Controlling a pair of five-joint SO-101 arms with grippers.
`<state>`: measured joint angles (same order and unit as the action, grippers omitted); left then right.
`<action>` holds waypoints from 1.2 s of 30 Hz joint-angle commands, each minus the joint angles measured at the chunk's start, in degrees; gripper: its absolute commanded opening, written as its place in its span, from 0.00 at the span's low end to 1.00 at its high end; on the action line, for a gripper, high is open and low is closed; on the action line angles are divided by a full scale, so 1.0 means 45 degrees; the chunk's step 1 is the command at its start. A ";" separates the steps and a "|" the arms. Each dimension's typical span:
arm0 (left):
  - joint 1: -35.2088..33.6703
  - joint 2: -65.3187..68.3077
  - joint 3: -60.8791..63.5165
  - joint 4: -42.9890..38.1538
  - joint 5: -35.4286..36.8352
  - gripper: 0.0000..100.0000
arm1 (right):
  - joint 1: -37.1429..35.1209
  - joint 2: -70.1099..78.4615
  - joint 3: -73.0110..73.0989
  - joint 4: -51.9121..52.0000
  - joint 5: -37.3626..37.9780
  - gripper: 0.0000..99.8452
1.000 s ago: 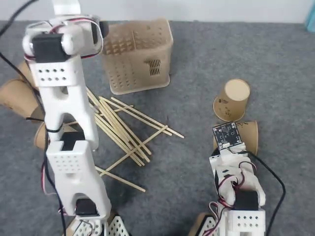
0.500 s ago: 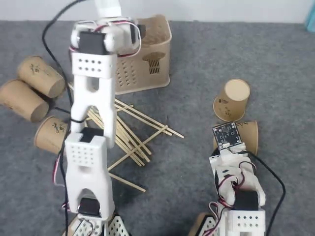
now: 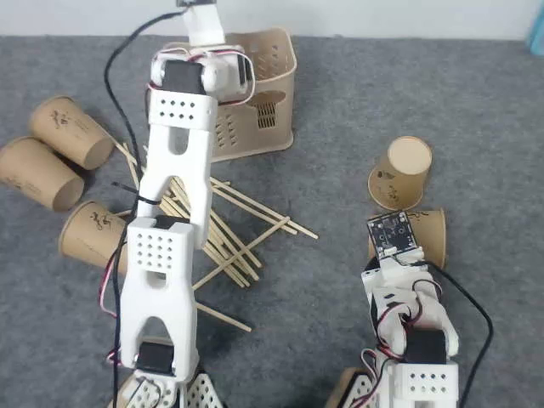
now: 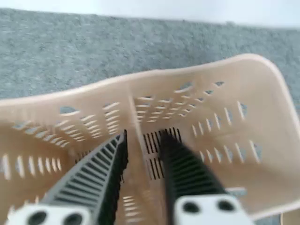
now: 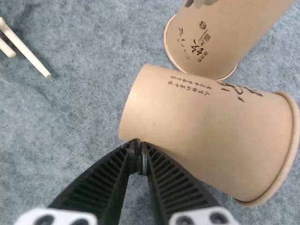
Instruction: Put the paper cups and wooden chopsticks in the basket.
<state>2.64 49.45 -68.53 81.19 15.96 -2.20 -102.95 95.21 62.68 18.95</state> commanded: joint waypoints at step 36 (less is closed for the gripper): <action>0.0957 -0.5333 0.1436 0.4337 -0.1875 0.01 | -0.0088 -0.0107 0.0254 0.0029 0.0137 0.01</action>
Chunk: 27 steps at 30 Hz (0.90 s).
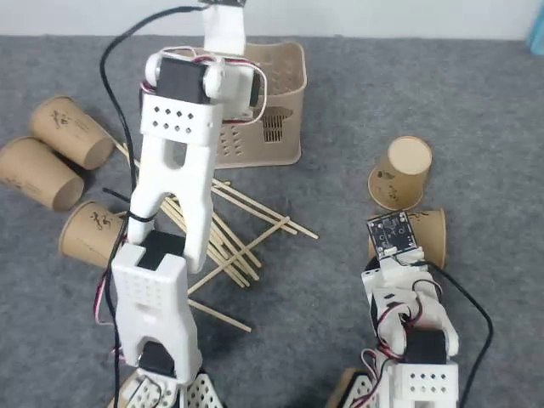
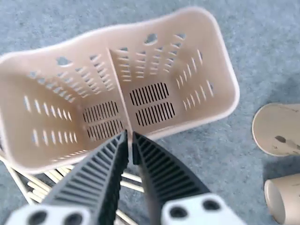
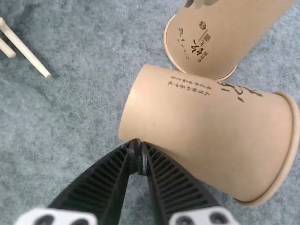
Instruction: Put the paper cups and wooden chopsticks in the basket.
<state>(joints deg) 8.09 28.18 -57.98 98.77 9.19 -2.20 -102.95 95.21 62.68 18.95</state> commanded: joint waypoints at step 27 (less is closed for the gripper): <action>0.1797 -0.0469 0.1397 -0.3888 0.0918 0.16 | -0.0029 -0.0107 0.0254 0.0029 0.0137 0.01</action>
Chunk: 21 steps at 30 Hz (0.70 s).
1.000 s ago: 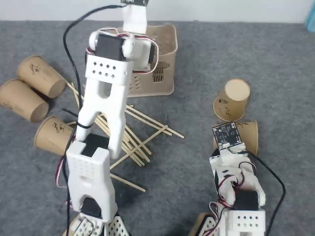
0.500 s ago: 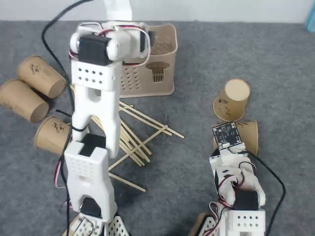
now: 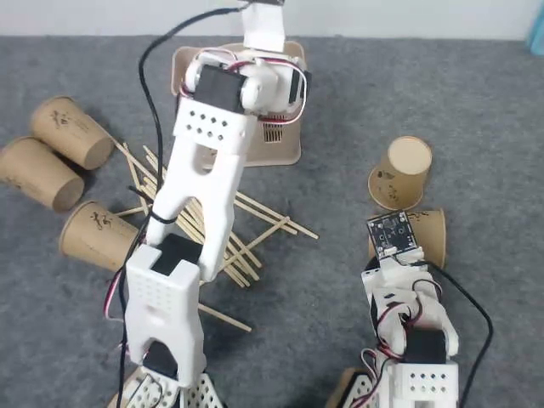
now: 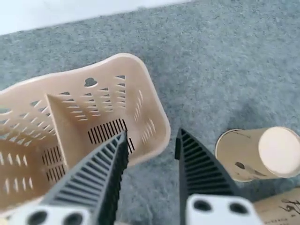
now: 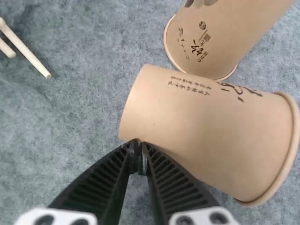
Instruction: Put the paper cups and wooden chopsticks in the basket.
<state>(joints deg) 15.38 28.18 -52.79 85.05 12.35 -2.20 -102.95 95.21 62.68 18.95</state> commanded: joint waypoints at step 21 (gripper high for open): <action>-0.0098 0.1758 0.0107 -0.0410 0.0137 0.04 | -0.0088 -0.0186 0.0254 0.0264 0.0137 0.01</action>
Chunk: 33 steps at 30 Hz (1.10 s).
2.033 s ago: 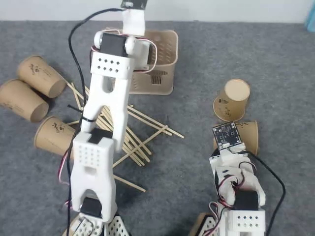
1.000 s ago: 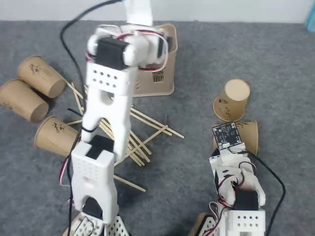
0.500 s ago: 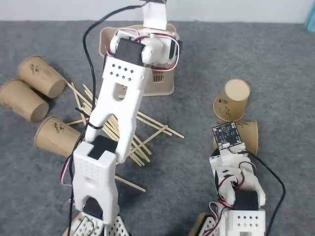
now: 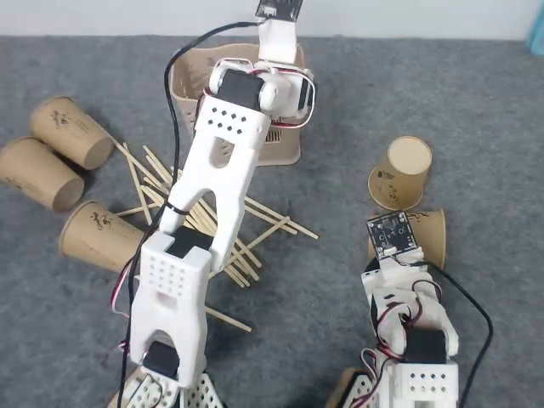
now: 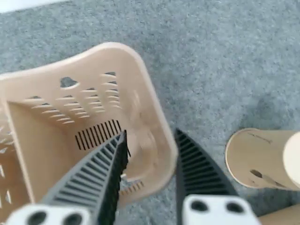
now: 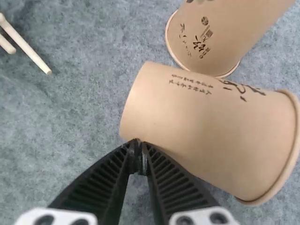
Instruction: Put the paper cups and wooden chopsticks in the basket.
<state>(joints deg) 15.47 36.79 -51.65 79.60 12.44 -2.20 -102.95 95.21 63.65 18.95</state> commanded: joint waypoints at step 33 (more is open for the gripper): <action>0.1758 -0.2266 -0.1514 0.4689 -0.0508 0.20 | -0.0029 -0.0205 0.0254 -0.0010 0.0156 0.01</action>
<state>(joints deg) 23.12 30.99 -56.04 98.77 11.03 -2.20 -102.95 95.21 63.65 18.95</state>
